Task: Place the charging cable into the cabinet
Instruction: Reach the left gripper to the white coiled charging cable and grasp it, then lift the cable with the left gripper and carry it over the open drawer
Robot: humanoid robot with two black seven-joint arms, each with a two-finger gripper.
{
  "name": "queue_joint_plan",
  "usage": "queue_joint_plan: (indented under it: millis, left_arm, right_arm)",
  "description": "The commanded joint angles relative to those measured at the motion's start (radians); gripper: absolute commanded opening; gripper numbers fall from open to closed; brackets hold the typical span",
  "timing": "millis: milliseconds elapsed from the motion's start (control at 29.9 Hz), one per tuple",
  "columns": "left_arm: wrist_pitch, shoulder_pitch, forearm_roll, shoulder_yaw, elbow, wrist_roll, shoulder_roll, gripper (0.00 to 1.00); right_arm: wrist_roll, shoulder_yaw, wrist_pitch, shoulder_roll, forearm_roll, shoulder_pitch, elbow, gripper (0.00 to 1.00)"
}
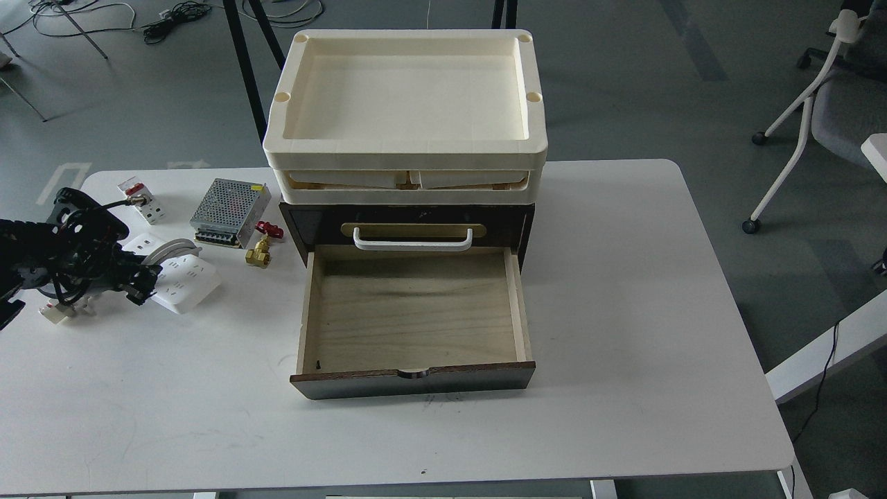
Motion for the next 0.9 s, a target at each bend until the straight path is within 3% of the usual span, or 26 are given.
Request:
queue_joint_plan:
  millis: [0, 301, 402, 569, 736, 870]
  left_arm:
    - [0.001, -0.008, 0.0, 0.0, -0.005, 0.0, -0.001, 0.01]
    - [0.0, -0.054, 0.0, 0.0, -0.009, 0.0, 0.015, 0.01]
    - [0.003, -0.063, 0.0, -0.005, -0.057, 0.0, 0.079, 0.01]
    - [-0.026, -0.1, -0.013, -0.02, -0.3, 0.0, 0.272, 0.01]
    - [-0.161, -0.169, -0.173, -0.022, -0.595, 0.0, 0.522, 0.01]
    - [-0.173, -0.192, -0.315, -0.018, -0.808, 0.0, 0.692, 0.0]
  right_arm:
    - [0.001, 0.0, 0.0, 0.001, 0.0, 0.0, -0.003, 1.0]
    - [0.001, 0.0, 0.0, -0.001, 0.0, -0.008, -0.004, 1.0]
    - [0.001, 0.0, 0.0, -0.001, 0.0, -0.008, -0.004, 1.0]
    - [0.002, 0.0, 0.0, -0.001, 0.002, -0.008, -0.004, 1.0]
    - [0.027, 0.0, 0.0, -0.001, 0.002, -0.008, -0.004, 1.0]
    - [0.033, 0.0, 0.0, -0.001, 0.002, -0.008, -0.004, 1.0]
